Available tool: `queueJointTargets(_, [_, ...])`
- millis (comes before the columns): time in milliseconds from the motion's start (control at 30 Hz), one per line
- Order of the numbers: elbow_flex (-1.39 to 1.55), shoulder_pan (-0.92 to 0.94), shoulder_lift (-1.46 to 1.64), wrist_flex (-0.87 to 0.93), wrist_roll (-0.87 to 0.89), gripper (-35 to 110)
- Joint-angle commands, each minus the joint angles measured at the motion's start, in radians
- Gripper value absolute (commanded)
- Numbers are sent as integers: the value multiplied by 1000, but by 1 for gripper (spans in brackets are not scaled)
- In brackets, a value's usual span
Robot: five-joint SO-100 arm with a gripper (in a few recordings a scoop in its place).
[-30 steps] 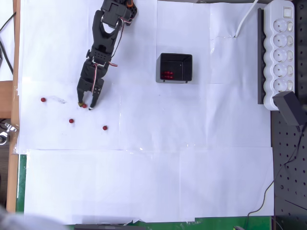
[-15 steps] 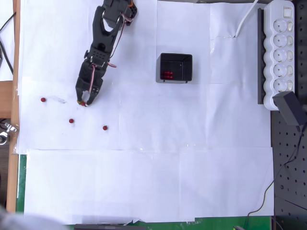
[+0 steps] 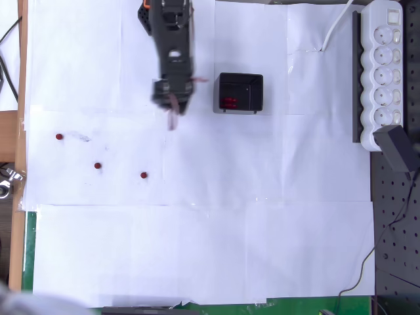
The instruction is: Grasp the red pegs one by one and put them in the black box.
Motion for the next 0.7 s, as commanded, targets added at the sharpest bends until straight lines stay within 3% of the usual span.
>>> queueJointTargets(0, [156,-222,-78,40,-117,0])
queueJointTargets(300, [74,-480,20,-104,-236,0])
queueJointTargets(667, [-236,-430,81,-408,-212,4])
